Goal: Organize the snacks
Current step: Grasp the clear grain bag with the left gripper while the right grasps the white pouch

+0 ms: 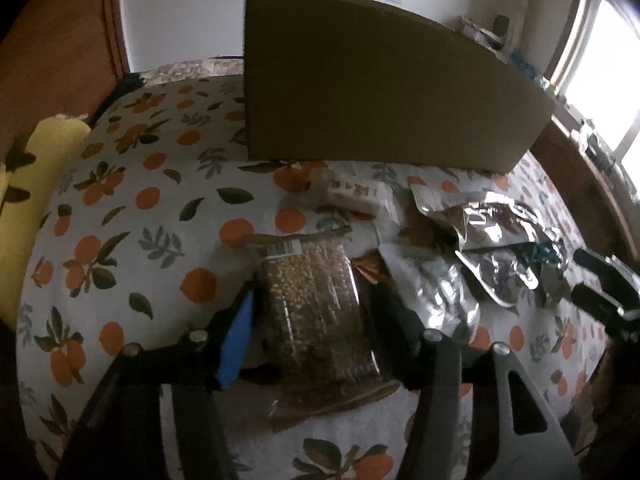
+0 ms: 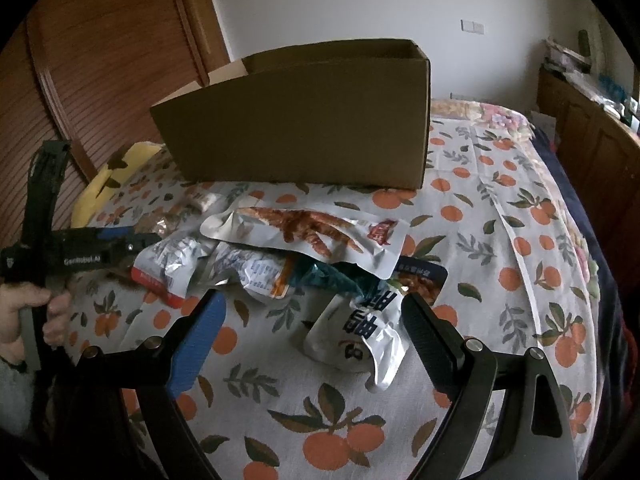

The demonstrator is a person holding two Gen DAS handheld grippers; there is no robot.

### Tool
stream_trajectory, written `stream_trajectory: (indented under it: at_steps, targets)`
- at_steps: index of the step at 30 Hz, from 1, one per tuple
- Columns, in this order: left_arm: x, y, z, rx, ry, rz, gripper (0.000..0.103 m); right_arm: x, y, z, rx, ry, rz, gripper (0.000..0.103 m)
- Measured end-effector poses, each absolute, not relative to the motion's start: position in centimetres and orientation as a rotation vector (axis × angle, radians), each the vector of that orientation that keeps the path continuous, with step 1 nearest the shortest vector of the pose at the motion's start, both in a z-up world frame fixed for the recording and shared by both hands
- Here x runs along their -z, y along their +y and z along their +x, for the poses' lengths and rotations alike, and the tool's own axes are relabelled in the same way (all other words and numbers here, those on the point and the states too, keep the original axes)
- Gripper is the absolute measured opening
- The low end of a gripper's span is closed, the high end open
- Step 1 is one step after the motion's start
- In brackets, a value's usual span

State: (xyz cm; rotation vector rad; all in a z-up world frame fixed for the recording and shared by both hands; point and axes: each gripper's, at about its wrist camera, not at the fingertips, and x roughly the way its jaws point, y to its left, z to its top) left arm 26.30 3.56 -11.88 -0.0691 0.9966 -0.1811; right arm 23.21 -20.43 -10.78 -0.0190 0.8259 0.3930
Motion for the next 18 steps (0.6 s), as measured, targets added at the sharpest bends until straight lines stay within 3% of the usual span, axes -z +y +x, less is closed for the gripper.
stream_trajectory:
  at_steps: [6, 9, 14, 18]
  targets:
    - [11.6, 3.8, 24.9, 0.203, 0.945, -0.015, 0.041, 11.5, -20.4, 23.9, -0.391, 0.859, -0.038, 0.091]
    - [11.5, 3.8, 24.0, 0.216, 0.929, 0.012, 0.040, 12.0, -20.7, 24.4, -0.383, 0.888, -0.038, 0.091]
    - [10.6, 4.4, 23.2, 0.241, 0.896, -0.032, 0.040, 12.4, -20.6, 25.4, -0.343, 0.918, -0.079, 0.078]
    - [9.8, 4.7, 22.7, 0.261, 0.875, -0.057, 0.040, 12.8, -21.2, 26.0, -0.277, 0.940, -0.097, 0.077]
